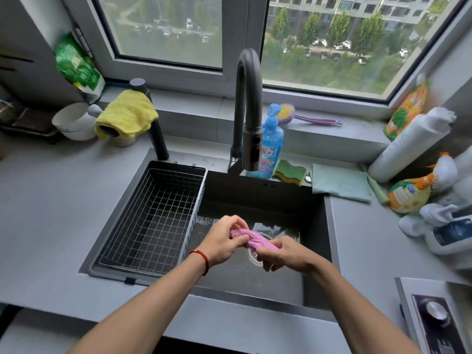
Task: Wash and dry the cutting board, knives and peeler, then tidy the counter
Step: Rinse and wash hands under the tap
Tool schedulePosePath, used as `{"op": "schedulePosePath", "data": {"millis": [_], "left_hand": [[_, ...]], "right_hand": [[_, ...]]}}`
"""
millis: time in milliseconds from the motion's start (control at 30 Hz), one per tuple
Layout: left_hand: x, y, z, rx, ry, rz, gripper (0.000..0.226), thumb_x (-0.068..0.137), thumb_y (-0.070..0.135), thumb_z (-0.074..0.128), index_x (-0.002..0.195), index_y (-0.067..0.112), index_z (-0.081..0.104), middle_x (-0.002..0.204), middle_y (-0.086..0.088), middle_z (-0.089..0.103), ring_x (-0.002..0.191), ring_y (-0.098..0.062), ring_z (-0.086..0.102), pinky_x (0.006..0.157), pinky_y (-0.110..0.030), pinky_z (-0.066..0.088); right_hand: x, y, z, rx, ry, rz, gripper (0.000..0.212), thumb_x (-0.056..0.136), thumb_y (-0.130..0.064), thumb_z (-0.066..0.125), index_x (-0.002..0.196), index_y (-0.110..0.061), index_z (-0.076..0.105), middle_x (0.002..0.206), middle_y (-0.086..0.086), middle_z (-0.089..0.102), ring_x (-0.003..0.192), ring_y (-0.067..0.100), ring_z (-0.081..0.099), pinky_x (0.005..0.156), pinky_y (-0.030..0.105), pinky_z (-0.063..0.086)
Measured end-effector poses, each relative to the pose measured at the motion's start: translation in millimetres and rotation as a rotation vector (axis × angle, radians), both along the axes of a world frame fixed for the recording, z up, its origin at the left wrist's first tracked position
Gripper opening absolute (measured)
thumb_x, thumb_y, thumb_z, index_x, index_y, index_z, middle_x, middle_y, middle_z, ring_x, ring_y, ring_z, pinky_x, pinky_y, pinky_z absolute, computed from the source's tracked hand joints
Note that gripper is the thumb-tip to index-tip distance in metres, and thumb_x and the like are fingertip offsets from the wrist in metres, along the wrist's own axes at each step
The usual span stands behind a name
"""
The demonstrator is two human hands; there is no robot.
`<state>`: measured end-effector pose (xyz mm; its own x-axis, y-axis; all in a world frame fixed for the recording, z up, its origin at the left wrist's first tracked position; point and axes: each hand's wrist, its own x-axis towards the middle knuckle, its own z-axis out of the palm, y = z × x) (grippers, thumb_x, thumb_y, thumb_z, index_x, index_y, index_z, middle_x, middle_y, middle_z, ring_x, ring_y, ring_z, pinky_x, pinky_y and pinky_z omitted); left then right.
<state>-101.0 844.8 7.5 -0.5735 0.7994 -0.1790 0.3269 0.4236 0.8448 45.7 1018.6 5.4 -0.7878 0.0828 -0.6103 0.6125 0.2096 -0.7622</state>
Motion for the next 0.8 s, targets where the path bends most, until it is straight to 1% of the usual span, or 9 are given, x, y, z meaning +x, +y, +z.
{"op": "schedulePosePath", "data": {"millis": [100, 200, 300, 367, 433, 467, 600, 700, 800], "left_hand": [[-8, -9, 15, 0.111, 0.102, -0.006, 0.017, 0.090, 0.014, 0.075, 0.097, 0.025, 0.064, 0.104, 0.005, 0.061, 0.095, -0.012, 0.062, 0.082, -0.026, 0.053], [-13, -21, 22, 0.190, 0.168, 0.004, 0.021, 0.084, 0.005, 0.078, 0.093, 0.019, 0.066, 0.096, 0.003, 0.066, 0.090, -0.017, 0.064, 0.081, -0.036, 0.055], [-14, -30, 21, 0.225, 0.191, 0.123, 0.029, 0.080, 0.001, 0.080, 0.097, 0.018, 0.063, 0.097, 0.003, 0.064, 0.088, -0.013, 0.062, 0.077, -0.030, 0.055], [-18, -34, 13, 0.250, -0.134, 0.336, 0.046, 0.079, 0.001, 0.081, 0.114, 0.020, 0.058, 0.108, 0.000, 0.063, 0.092, -0.009, 0.064, 0.075, -0.021, 0.054], [-17, -32, 11, 0.314, -0.699, 0.464, 0.057, 0.084, 0.001, 0.078, 0.132, 0.011, 0.051, 0.125, -0.015, 0.063, 0.104, -0.019, 0.066, 0.083, -0.031, 0.058], [-17, -32, 5, 0.346, -0.840, 0.454, 0.057, 0.086, -0.001, 0.075, 0.136, 0.006, 0.050, 0.130, -0.023, 0.062, 0.107, -0.027, 0.066, 0.088, -0.040, 0.058], [-28, -33, -6, 0.223, -0.377, 0.336, 0.055, 0.084, 0.008, 0.081, 0.132, 0.015, 0.056, 0.122, -0.008, 0.065, 0.104, -0.020, 0.068, 0.083, -0.035, 0.061], [-38, -39, -9, 0.196, -0.410, 0.350, 0.035, 0.082, 0.036, 0.084, 0.109, 0.022, 0.067, 0.090, 0.000, 0.069, 0.067, -0.014, 0.063, 0.053, -0.028, 0.050], [-41, -41, -17, -0.040, -0.240, 0.426, 0.042, 0.088, 0.055, 0.071, 0.079, 0.013, 0.068, 0.057, 0.013, 0.054, 0.056, -0.010, 0.049, 0.059, -0.028, 0.043]], "right_hand": [[0, -5, 0, -0.242, 0.038, -0.127, 0.055, 0.096, -0.065, 0.054, 0.109, -0.017, 0.077, 0.109, 0.012, 0.076, 0.107, 0.024, 0.072, 0.090, 0.036, 0.058], [-11, -21, 7, -0.303, 0.157, -0.331, 0.035, 0.097, -0.045, 0.065, 0.124, -0.024, 0.074, 0.114, -0.001, 0.075, 0.103, 0.015, 0.071, 0.097, 0.045, 0.055], [-29, -39, 14, -0.245, 0.336, -0.535, 0.028, 0.095, -0.016, 0.068, 0.122, -0.015, 0.075, 0.114, 0.009, 0.076, 0.106, 0.026, 0.072, 0.096, 0.042, 0.056], [-39, -52, 17, -0.195, 0.380, -0.622, 0.026, 0.094, -0.006, 0.067, 0.118, -0.008, 0.074, 0.110, 0.014, 0.077, 0.106, 0.034, 0.072, 0.092, 0.041, 0.059], [-45, -64, 18, -0.089, 0.360, -0.635, 0.021, 0.095, -0.003, 0.066, 0.114, -0.010, 0.072, 0.104, 0.012, 0.077, 0.102, 0.032, 0.073, 0.088, 0.041, 0.061], [-49, -71, 17, -0.037, 0.343, -0.621, 0.018, 0.094, -0.003, 0.065, 0.111, -0.010, 0.069, 0.102, 0.011, 0.077, 0.100, 0.030, 0.073, 0.087, 0.040, 0.062], [-49, -72, 16, 0.118, 0.318, -0.644, 0.011, 0.092, -0.005, 0.069, 0.101, -0.003, 0.063, 0.101, 0.018, 0.073, 0.098, 0.031, 0.072, 0.086, 0.045, 0.060], [-39, -61, 18, -0.119, 0.384, -0.933, 0.013, 0.095, -0.002, 0.066, 0.105, 0.004, 0.061, 0.103, 0.026, 0.071, 0.090, 0.030, 0.073, 0.082, 0.046, 0.059], [-37, -54, 23, -0.233, 0.415, -0.903, 0.015, 0.100, -0.010, 0.062, 0.113, -0.003, 0.061, 0.111, 0.023, 0.069, 0.100, 0.034, 0.072, 0.088, 0.049, 0.060]]}}
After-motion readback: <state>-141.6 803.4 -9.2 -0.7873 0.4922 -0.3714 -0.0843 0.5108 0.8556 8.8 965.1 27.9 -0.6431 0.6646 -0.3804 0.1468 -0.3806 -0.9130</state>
